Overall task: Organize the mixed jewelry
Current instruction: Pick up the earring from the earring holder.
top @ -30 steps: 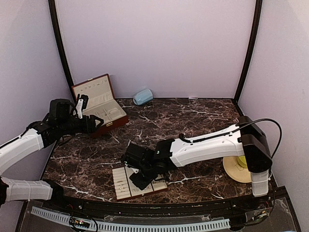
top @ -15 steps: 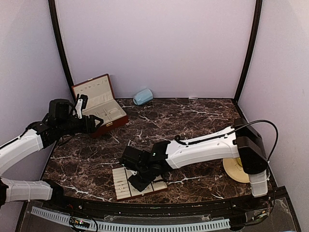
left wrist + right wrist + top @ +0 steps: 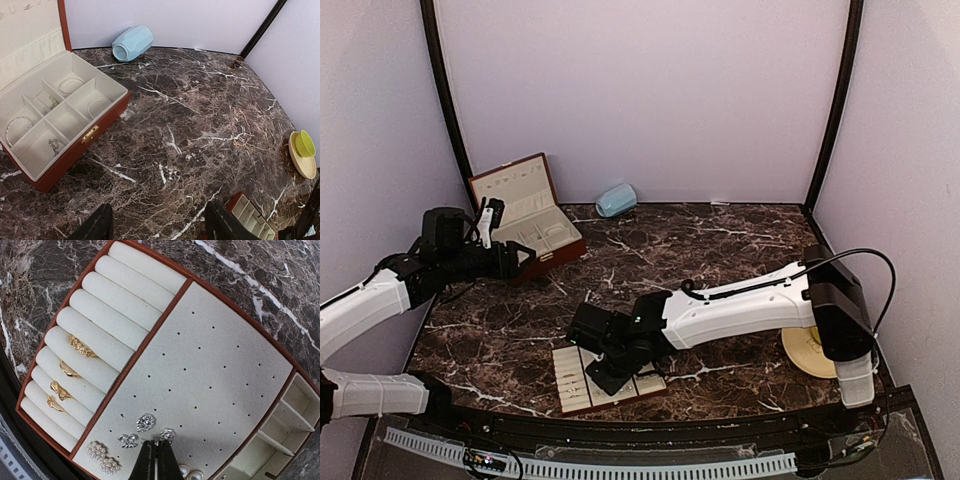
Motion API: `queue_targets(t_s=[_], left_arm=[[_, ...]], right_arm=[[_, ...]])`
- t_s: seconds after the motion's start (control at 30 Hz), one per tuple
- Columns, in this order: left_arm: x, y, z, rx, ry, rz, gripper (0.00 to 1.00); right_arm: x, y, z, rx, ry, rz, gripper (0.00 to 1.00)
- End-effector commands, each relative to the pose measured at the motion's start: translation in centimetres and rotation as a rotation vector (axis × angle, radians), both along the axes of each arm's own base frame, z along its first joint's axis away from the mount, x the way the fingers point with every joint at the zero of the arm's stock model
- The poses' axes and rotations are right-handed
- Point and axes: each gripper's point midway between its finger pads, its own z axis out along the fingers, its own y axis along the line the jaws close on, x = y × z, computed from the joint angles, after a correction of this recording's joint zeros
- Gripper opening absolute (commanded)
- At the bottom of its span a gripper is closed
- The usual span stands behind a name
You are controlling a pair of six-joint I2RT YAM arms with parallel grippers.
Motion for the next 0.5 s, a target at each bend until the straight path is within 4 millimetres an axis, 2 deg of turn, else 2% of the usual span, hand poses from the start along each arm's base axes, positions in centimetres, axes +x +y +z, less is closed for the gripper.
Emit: queue_targets(t_s=[0.0, 0.17, 0.37, 0.47], left_arm=[[-1.0, -1.8, 0.7, -0.054, -0.053, -0.124, 0.62], [-3.1, -5.3, 1.1, -0.159, -0.053, -0.326, 0.59], [-6.7, -10.3, -0.6, -0.223, 0.075, -0.511, 0.55], [-8.1, -11.8, -0.9, -0.310, 0.153, -0.556, 0.54]], right_arm=[[0.9, 0.4, 2.6, 0.061, -0.056, -0.031, 0.00], [2.8, -0.4, 5.1, 0.121, -0.106, -0.078, 0.00], [6.2, -2.3, 7.3, 0.185, -0.161, -0.155, 0.00], [7.3, -2.8, 8.2, 0.218, -0.180, -0.181, 0.00]])
